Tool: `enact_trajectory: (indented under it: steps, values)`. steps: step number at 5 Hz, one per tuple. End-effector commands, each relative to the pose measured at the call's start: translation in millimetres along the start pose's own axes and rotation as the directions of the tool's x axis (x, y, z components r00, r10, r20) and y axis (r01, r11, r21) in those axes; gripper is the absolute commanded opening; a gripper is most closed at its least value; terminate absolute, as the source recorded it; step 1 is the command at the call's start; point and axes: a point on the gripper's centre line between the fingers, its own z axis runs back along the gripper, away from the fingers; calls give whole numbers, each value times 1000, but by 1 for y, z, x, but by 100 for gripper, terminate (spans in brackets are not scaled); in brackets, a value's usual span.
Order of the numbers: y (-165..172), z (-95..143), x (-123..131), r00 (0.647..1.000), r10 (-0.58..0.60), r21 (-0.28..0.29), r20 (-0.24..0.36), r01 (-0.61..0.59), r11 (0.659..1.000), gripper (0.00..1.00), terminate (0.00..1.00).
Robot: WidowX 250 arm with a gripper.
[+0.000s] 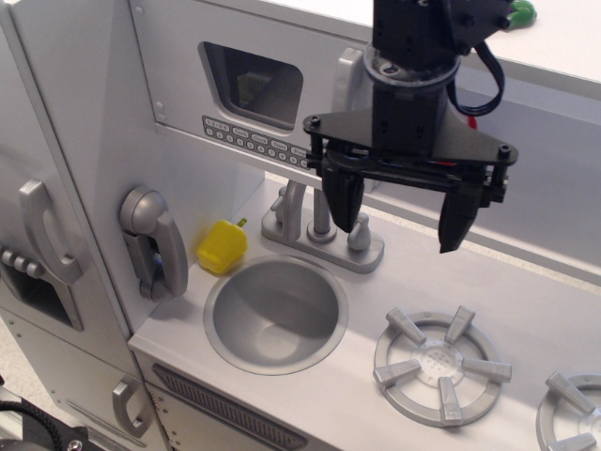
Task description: Open microwave
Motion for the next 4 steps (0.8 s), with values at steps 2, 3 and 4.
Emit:
enact_trajectory:
  steps: [2, 3, 4]
  values:
    - [20, -4, 25, 995, -43, 22, 85, 41, 999, 100, 0]
    - [43, -5, 54, 989, -58, 25, 138, 55, 998, 100, 0]
    - [59, -6, 79, 990, -59, 3, 131, 59, 998, 100, 0]
